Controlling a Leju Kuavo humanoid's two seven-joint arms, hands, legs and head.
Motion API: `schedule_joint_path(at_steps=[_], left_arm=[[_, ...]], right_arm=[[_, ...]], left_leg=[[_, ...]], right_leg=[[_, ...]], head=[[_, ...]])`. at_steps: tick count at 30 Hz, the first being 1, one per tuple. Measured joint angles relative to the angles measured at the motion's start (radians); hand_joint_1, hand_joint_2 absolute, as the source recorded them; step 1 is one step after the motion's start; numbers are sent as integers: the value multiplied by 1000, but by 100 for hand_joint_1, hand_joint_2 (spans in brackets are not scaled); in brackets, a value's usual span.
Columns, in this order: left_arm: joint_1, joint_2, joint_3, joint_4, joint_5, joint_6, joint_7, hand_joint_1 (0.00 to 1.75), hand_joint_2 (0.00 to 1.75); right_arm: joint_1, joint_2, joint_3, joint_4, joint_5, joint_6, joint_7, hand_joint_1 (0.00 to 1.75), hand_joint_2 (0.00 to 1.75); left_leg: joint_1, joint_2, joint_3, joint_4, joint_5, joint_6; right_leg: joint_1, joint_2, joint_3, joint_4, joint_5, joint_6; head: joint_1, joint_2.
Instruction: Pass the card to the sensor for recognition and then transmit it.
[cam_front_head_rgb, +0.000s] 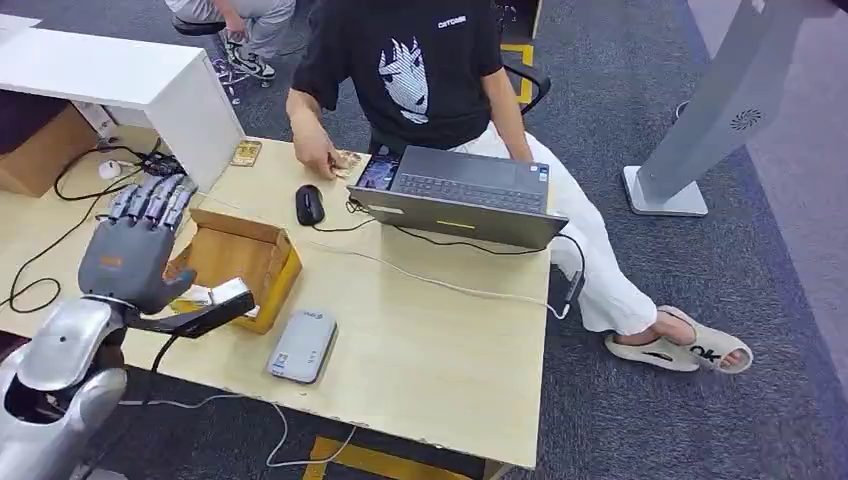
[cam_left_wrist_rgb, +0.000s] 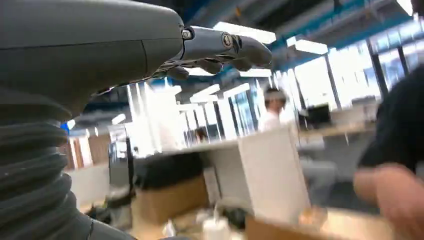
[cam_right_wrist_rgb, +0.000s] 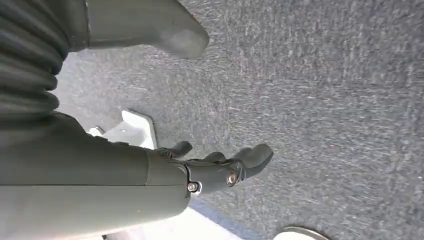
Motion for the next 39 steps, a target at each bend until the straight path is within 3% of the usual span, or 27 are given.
schedule_joint_path(at_steps=[7, 17, 27, 39], left_arm=[[115, 79, 102, -76, 64, -44, 1, 0, 175], [179, 100, 146, -91, 71, -97, 23, 0, 175], [180, 22, 128, 44, -52, -22, 18, 0, 175], [112, -79, 30, 199, -121, 49, 2, 0, 175]], right_arm=[[4, 4, -3, -29, -34, 10, 19, 0, 175], [4, 5, 5, -43, -59, 16, 30, 0, 175], [3, 5, 6, -48, -17, 30, 18, 0, 175], [2, 5, 3, -49, 25, 35, -24, 0, 175]], left_leg=[[0, 0, 0, 0, 0, 0], [0, -1, 0, 0, 0, 0], [0, -1, 0, 0, 0, 0], [0, -1, 0, 0, 0, 0]], right_leg=[[0, 0, -3, 0, -1, 0], [0, -1, -2, 0, 0, 0], [0, -1, -2, 0, 0, 0], [0, -1, -2, 0, 0, 0]], head=[[0, 0], [0, 0], [0, 0], [0, 0]])
